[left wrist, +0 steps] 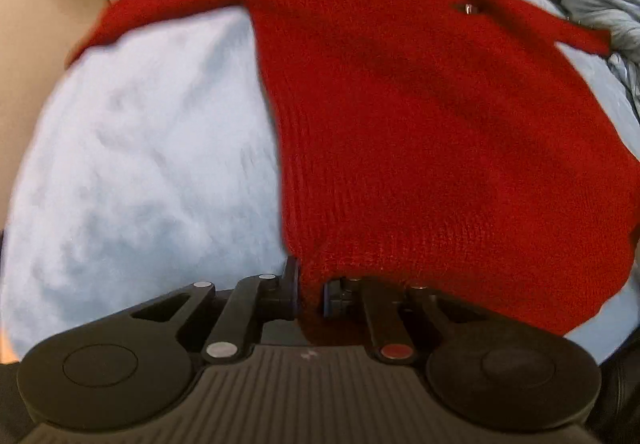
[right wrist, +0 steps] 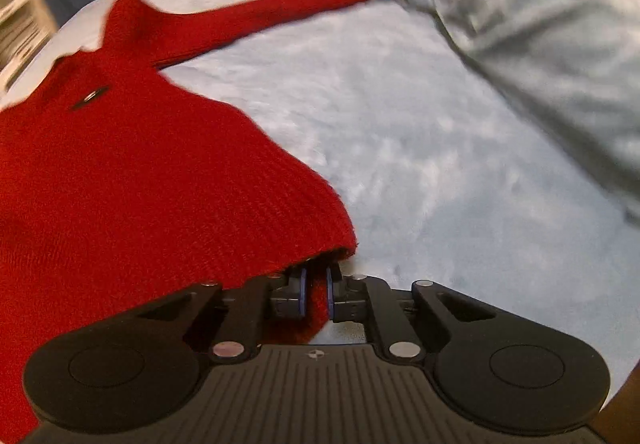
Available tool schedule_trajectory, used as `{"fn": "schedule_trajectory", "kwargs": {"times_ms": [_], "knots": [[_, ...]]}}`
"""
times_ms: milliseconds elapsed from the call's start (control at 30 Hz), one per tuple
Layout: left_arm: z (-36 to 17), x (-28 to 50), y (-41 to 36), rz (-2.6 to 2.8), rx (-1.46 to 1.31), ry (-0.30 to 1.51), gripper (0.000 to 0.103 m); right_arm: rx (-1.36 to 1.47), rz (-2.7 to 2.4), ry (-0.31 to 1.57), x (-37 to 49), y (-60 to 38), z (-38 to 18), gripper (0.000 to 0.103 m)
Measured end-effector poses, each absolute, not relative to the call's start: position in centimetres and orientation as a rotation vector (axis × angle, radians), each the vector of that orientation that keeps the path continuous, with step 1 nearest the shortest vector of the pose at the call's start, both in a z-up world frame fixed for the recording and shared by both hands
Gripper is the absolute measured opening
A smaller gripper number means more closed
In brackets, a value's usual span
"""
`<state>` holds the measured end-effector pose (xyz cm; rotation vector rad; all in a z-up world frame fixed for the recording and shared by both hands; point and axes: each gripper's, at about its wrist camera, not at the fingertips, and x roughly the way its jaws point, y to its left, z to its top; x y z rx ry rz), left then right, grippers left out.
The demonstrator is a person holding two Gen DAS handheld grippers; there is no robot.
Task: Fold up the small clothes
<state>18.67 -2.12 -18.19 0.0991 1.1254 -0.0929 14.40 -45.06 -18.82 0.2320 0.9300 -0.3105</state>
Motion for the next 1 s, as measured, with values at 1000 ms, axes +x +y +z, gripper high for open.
{"fn": "schedule_trajectory", "kwargs": {"times_ms": [1000], "knots": [[-13.0, 10.9, 7.8, -0.025, 0.106, 0.997, 0.006, 0.152, -0.325, 1.068, 3.0, -38.7, -11.9, 0.000]]}}
